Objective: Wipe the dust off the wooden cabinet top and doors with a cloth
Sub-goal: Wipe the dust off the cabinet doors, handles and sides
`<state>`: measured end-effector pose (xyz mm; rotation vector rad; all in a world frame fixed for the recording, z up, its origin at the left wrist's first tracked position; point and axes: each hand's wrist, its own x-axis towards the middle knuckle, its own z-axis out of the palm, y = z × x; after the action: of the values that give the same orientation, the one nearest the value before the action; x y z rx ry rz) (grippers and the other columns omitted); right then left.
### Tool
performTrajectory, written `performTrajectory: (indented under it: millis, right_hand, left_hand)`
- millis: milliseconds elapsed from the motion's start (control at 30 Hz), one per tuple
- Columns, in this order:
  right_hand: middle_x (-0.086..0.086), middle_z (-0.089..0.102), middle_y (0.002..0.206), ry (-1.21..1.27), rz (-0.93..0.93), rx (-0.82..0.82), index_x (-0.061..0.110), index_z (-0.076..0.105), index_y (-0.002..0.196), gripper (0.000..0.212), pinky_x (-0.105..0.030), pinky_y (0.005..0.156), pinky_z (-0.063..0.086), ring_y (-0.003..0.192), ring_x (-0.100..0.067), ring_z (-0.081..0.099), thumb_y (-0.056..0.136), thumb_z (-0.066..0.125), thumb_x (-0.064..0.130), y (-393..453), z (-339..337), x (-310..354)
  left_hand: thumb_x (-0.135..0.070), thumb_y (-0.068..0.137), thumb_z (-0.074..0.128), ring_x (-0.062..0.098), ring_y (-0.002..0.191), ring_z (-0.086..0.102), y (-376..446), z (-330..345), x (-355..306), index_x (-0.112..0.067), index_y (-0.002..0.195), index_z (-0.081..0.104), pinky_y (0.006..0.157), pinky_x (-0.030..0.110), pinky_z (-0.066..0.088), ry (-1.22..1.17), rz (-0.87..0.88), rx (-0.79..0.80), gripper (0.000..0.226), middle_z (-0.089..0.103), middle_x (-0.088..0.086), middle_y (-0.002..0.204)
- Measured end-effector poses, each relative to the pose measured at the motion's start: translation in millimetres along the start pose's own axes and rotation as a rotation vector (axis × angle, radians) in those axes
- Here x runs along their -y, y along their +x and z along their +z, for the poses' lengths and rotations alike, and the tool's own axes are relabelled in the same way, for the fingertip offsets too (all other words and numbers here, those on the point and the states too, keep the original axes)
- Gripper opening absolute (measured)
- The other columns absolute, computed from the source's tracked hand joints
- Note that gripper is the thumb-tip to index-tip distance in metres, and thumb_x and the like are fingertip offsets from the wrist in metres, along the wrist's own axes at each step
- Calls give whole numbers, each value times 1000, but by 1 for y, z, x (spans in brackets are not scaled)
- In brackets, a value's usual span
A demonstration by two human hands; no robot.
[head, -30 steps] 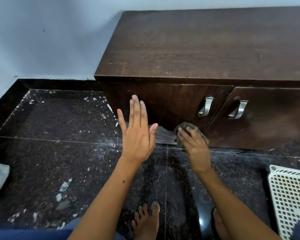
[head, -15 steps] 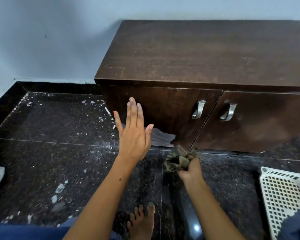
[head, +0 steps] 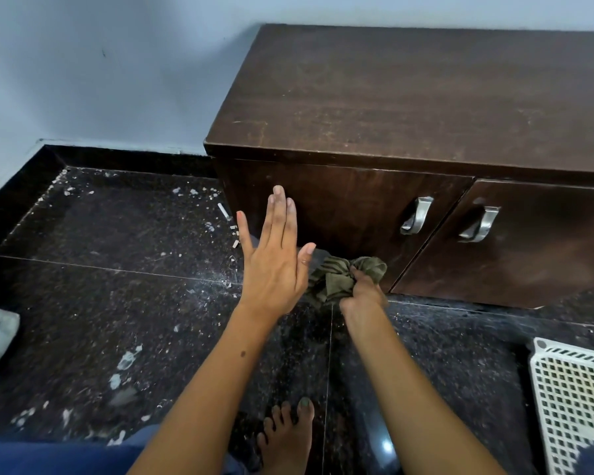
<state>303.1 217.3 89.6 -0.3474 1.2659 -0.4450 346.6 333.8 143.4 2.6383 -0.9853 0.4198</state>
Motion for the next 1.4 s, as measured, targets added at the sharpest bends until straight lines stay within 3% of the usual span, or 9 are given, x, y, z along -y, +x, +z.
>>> performTrajectory:
  millis: [133,333,433,533,633,833,1000,1200,1400]
  right_hand:
    - [-14,52,134,81,122,-75,10,55,105,14,-33,93,48,105,-30,58,94,51,18,22,-3,6]
    - [-14,64,100,105,-36,3,4,61,89,15,-42,76,54,72,-26,63,94,52,15,-3,13,-14]
    - [-14,63,102,34,43,23,6,62,92,9,-44,88,52,87,-28,62,93,53,8,6,8,-19]
    - [-9,52,93,-49,109,-61,7,47,74,22,-29,77,52,76,-23,55,95,45,12,23,-5,-4]
    - [-7,54,104,43,118,-93,7,55,89,10,-19,58,51,80,-21,57,94,47,11,29,-2,0]
    - [-15,60,124,57,187,99,3,57,124,34,-43,95,48,112,-29,59,91,59,13,18,13,-22]
    - [-15,52,133,-128,76,-116,7,55,112,20,-36,99,43,113,-23,53,93,50,12,57,-16,-2]
    - [-17,58,127,183,252,33,2,54,126,36,-44,98,46,114,-31,57,92,57,15,39,4,-29]
    - [-17,59,112,44,172,-17,7,50,126,38,-35,84,51,95,-28,59,89,54,7,64,-29,-8]
  left_hand:
    - [-43,98,11,20,146,5,-1,0,2,1,147,18,114,55,-8,-2,0,7,66,4,13,157]
    - [-43,98,10,22,146,7,-1,1,12,1,147,18,113,57,-7,80,50,29,66,6,15,157]
    - [-42,98,12,21,146,6,-1,0,16,1,147,16,113,57,-7,111,70,35,66,4,13,157]
    - [-40,98,16,21,146,7,-1,0,18,1,147,16,113,57,-5,112,81,25,64,5,13,157]
    - [-39,98,17,22,146,7,-1,0,18,1,147,17,114,56,-4,108,82,8,64,8,14,157]
    - [-39,97,16,21,146,10,-2,-2,21,-1,147,19,114,56,-3,107,81,8,63,10,11,157]
    - [-37,98,16,20,146,8,-2,-5,22,-2,148,20,114,57,-3,116,80,9,61,9,9,157]
    - [-38,98,15,20,146,7,-2,-4,23,-3,148,17,114,56,-4,117,75,19,62,6,9,157]
    - [-40,98,15,20,146,8,-4,-3,29,-3,148,17,115,54,-5,127,50,7,63,6,9,157]
